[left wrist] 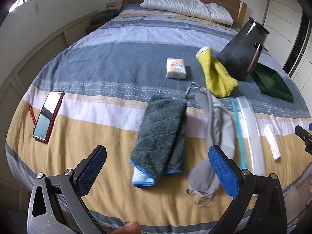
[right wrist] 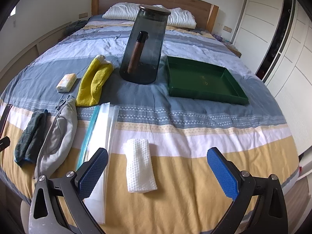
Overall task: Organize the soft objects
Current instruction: 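Close the left gripper on the grey towel while the right gripper grasps the zip bag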
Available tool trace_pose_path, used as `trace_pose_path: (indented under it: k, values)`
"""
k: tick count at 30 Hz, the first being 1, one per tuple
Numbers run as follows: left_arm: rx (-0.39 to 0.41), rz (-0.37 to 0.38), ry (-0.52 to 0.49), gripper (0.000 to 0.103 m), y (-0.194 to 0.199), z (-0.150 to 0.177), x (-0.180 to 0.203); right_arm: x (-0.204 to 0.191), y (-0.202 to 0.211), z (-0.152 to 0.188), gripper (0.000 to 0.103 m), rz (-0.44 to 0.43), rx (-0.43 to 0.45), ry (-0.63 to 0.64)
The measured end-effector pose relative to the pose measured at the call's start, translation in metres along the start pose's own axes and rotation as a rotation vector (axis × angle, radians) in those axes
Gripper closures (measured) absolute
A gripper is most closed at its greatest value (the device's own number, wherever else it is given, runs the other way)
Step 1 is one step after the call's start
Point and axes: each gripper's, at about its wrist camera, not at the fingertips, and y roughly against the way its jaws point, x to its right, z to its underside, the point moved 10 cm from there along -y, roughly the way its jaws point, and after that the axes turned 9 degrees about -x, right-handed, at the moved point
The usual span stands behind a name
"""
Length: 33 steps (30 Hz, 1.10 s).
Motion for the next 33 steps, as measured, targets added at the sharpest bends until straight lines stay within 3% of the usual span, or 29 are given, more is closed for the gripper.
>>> trace_pose_path:
  k: [14, 24, 30, 33]
  values:
    - [-0.163, -0.014, -0.052, 0.001, -0.072, -0.003, 0.021, 0.015, -0.040, 0.012, 0.000, -0.029, -0.055, 0.020]
    - [-0.212, -0.033, -0.053, 0.001, -0.099, -0.004, 0.010, -0.038, -0.050, 0.001, 0.000, -0.118, -0.058, 0.120]
    - [-0.240, -0.039, -0.061, 0.001, -0.112, 0.000, 0.006, -0.085, -0.054, 0.010, 0.000, -0.281, -0.087, 0.197]
    - [-0.244, -0.038, -0.066, 0.001, -0.115, 0.001, 0.007, -0.099, -0.060, 0.017, 0.000, -0.314, -0.111, 0.232]
